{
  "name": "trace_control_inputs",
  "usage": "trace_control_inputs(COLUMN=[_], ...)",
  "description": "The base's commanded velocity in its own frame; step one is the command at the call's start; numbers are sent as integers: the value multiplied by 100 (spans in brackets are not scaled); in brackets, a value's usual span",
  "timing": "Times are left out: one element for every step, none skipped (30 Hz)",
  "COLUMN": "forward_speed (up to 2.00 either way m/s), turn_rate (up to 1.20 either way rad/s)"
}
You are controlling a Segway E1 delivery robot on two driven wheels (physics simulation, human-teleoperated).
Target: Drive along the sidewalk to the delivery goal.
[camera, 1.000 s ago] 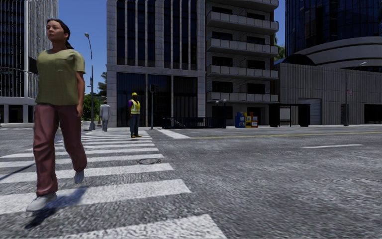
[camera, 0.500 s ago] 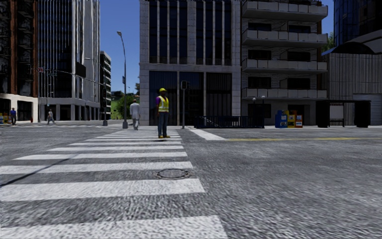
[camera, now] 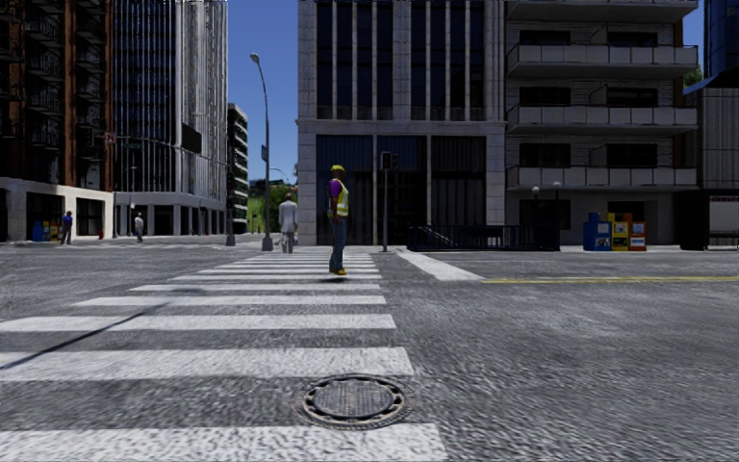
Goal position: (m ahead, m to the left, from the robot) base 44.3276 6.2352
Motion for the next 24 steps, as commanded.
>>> trace_control_inputs(forward_speed=[200,200,200,200,200,200,200,200,200,200,200,200,200,200,200,200,200,200,200,200,200,200,200,200], turn_rate=[120,120,120,110,93,82,82,69,48,31,24,22,22,22,21,21,21,21,21,21,21,21,21,21])
